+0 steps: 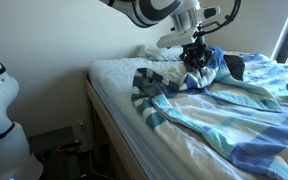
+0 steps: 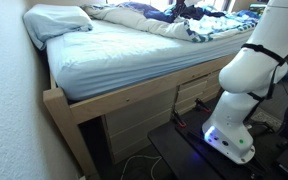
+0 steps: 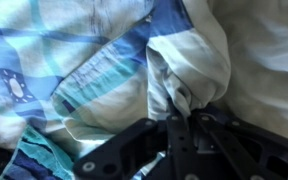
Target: Spread out the corner of the duvet
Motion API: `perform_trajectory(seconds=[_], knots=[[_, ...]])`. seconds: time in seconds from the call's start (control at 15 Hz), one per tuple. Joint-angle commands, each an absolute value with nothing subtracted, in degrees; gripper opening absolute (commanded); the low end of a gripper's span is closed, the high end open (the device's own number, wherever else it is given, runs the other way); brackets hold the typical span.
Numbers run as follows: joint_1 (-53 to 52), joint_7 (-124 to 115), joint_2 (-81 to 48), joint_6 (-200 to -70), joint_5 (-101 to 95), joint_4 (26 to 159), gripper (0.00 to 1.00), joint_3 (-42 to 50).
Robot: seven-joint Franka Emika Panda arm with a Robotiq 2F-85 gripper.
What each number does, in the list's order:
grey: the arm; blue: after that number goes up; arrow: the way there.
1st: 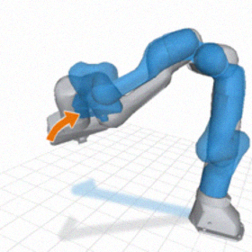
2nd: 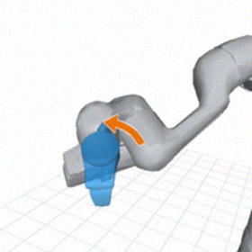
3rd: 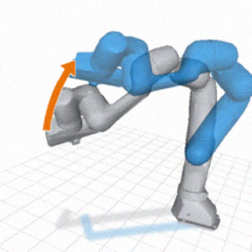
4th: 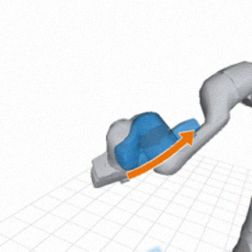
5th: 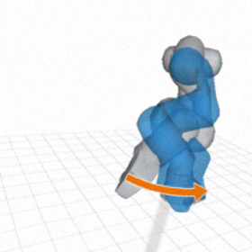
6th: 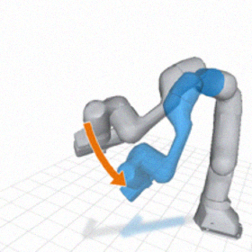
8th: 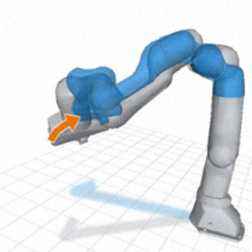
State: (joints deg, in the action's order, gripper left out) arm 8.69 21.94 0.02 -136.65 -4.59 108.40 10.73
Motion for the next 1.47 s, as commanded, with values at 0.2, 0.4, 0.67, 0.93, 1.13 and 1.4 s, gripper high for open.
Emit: perform_trajectory(seconds=[0.2,0.4,0.67,0.93,1.13,1.4], knots=[[8.01,20.03,0.78,-131.89,-2.1,103.34,0.02,9.17],[7.02,19.17,2.1,-129.74,-2.92,101.17,0.02,7.76],[5.35,18.32,3.59,-127.06,-3.86,98.22,0.02,5.92],[3.35,18.24,4.51,-124.41,-4.17,95.02,0.02,3.94],[1.95,18.31,4.38,-123.17,-4.96,92.62,0.02,2.43],[0.02,18.98,3.8,-121.99,-5.51,89.8,0.02,0.53]])
